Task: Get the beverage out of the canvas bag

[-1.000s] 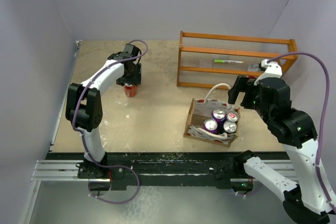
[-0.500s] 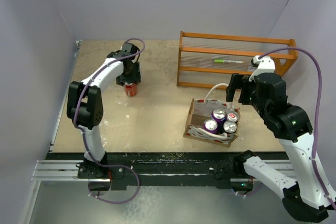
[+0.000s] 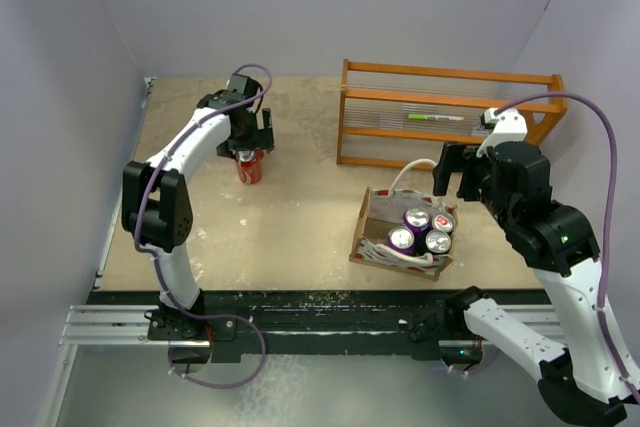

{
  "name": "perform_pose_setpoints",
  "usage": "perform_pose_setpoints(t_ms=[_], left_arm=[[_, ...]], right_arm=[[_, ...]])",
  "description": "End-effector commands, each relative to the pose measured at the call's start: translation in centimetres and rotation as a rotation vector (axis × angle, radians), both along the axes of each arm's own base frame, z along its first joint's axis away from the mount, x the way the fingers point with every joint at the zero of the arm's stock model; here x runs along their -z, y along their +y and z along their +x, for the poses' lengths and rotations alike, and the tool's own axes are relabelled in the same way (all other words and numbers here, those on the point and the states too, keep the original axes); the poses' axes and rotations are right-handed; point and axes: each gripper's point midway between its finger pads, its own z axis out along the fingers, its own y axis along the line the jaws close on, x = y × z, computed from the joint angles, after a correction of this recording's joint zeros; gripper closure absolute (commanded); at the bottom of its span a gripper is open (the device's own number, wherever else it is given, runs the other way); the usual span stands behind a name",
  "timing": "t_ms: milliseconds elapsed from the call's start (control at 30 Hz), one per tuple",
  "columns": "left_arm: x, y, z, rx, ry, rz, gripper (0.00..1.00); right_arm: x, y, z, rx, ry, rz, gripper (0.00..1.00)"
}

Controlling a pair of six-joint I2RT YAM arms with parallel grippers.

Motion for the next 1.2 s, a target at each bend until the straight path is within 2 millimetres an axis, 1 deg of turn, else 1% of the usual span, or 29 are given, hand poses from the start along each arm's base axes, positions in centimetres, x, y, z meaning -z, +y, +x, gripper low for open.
perform_pose_setpoints(t_ms=[0, 33, 100, 233, 267, 333, 367, 467, 533, 633, 700, 733, 800, 833, 867, 967, 1000, 1067, 1100, 1133, 1167], left_arm=[[-7.4, -3.0, -0.4, 0.052, -0.155, -0.223, 0.01], [-7.4, -4.0, -1.5, 0.064, -0.151, -0.280, 0.01], [-8.3, -6.2, -3.7, 0.100, -0.170, -0.385, 0.01], [-9.7, -9.4, -9.1, 0.162, -0.182, -0.491, 0.01], [-10.1, -9.8, -10.6, 0.171, -0.183, -0.498, 0.01], [-9.8, -10.2, -13.2, 0.169, -0.153, -0.510, 0.01], [-10.3, -10.2, -14.5, 0.170, -0.156, -0.531, 0.01], [-11.1, -10.3, -17.5, 0.176, -0.159, -0.598, 0.01], [-11.9, -10.9, -19.0, 0.197, -0.166, -0.649, 0.01], [-13.2, -13.0, -20.8, 0.264, -0.166, -0.723, 0.01], [-14.0, -15.1, -21.9, 0.320, -0.160, -0.748, 0.00], [-14.1, -16.2, -22.5, 0.344, -0.156, -0.741, 0.00], [-14.4, -18.7, -23.7, 0.407, -0.149, -0.727, 0.00], [-14.8, -20.1, -24.4, 0.445, -0.150, -0.721, 0.00], [-14.9, -21.8, -25.7, 0.500, -0.144, -0.708, 0.01], [-14.8, -25.6, -27.5, 0.619, -0.138, -0.638, 0.02], [-14.5, -26.7, -28.1, 0.655, -0.131, -0.603, 0.03], [-14.5, -28.5, -28.5, 0.715, -0.135, -0.543, 0.03], [-14.3, -29.2, -28.5, 0.734, -0.136, -0.509, 0.03], [-13.7, -29.9, -28.2, 0.754, -0.130, -0.469, 0.03], [-13.7, -30.4, -28.0, 0.772, -0.134, -0.446, 0.04]], right_arm=[[-2.4, -0.4, -0.7, 0.018, -0.066, 0.047, 0.00], [-2.4, -0.4, -1.0, 0.021, -0.063, 0.063, 0.00], [-2.3, -0.3, -1.6, 0.025, -0.057, 0.098, 0.00], [-2.1, 0.5, -3.1, 0.007, -0.034, 0.187, 0.00], [-2.1, 0.6, -3.5, 0.004, -0.033, 0.206, 0.00], [-2.1, 0.5, -4.3, 0.003, -0.031, 0.234, 0.00], [-2.2, 0.5, -4.6, 0.006, -0.031, 0.246, 0.00], [-2.5, 0.3, -5.7, 0.009, -0.030, 0.279, 0.00], [-2.7, 0.2, -6.5, 0.007, -0.023, 0.294, 0.00], [-2.7, 0.0, -7.6, 0.011, -0.012, 0.320, 0.00], [-2.5, -0.1, -8.3, 0.013, -0.006, 0.338, 0.00], [-2.4, -0.2, -8.7, 0.015, -0.005, 0.349, 0.00], [-2.2, -0.4, -9.5, 0.019, -0.003, 0.367, 0.00], [-1.9, -0.5, -9.8, 0.023, 0.003, 0.372, 0.00], [-1.7, -0.6, -10.1, 0.026, 0.006, 0.380, 0.00], [-1.2, -0.8, -10.7, 0.039, 0.015, 0.392, 0.00], [-1.1, -0.9, -10.8, 0.043, 0.017, 0.394, 0.00], [-1.0, -1.1, -10.9, 0.052, 0.015, 0.395, 0.00], [-1.1, -1.2, -11.0, 0.056, 0.011, 0.393, 0.00], [-1.2, -1.3, -10.9, 0.062, 0.009, 0.390, 0.00], [-1.2, -1.5, -10.9, 0.068, 0.006, 0.384, 0.00]])
